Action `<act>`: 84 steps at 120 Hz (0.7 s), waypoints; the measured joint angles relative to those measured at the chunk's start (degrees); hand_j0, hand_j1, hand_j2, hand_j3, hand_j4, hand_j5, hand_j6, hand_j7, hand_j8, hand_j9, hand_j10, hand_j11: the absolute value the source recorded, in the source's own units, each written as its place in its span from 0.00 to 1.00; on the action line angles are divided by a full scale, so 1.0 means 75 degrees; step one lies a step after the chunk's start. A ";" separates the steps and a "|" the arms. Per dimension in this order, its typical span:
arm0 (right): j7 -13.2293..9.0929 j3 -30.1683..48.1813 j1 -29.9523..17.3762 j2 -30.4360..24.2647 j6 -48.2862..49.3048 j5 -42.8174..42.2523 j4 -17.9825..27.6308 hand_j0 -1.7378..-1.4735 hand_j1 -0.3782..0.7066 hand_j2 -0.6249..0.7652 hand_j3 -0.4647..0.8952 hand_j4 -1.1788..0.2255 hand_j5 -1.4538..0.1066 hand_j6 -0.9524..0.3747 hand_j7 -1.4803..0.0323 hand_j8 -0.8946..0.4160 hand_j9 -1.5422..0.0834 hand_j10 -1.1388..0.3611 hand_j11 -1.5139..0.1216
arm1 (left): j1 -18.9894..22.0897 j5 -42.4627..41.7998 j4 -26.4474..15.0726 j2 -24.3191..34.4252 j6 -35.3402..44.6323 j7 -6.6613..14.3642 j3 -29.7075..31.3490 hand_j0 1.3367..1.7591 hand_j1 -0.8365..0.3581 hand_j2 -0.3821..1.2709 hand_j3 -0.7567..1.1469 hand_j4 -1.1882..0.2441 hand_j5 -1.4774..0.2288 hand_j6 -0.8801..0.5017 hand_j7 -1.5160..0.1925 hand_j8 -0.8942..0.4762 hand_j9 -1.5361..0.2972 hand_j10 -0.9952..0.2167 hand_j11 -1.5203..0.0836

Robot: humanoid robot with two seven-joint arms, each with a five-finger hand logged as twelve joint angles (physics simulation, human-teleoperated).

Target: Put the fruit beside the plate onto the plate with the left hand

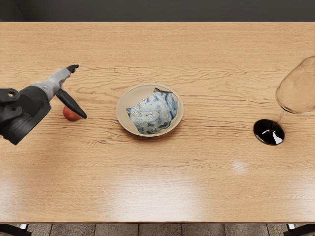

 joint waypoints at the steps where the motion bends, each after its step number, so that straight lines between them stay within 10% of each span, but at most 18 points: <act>1: 0.0000 0.0000 0.0001 0.0000 0.0000 0.0000 0.0000 0.30 0.03 0.45 0.34 0.84 0.93 0.72 0.98 0.68 0.95 0.76 0.93 | 0.0002 0.0009 0.0000 -0.0014 0.0040 0.0001 0.0038 0.76 0.97 0.23 0.40 0.81 0.85 0.62 0.87 0.63 0.82 0.80 0.93; 84: 0.0000 0.0000 0.0003 0.0000 0.0003 0.0000 0.0000 0.30 0.03 0.45 0.34 0.84 0.93 0.72 0.98 0.68 0.95 0.76 0.93 | 0.0540 0.0157 0.0875 -0.0749 0.0515 0.0131 0.0733 0.76 0.67 0.27 0.40 0.60 0.62 0.40 0.64 0.42 0.61 0.55 0.69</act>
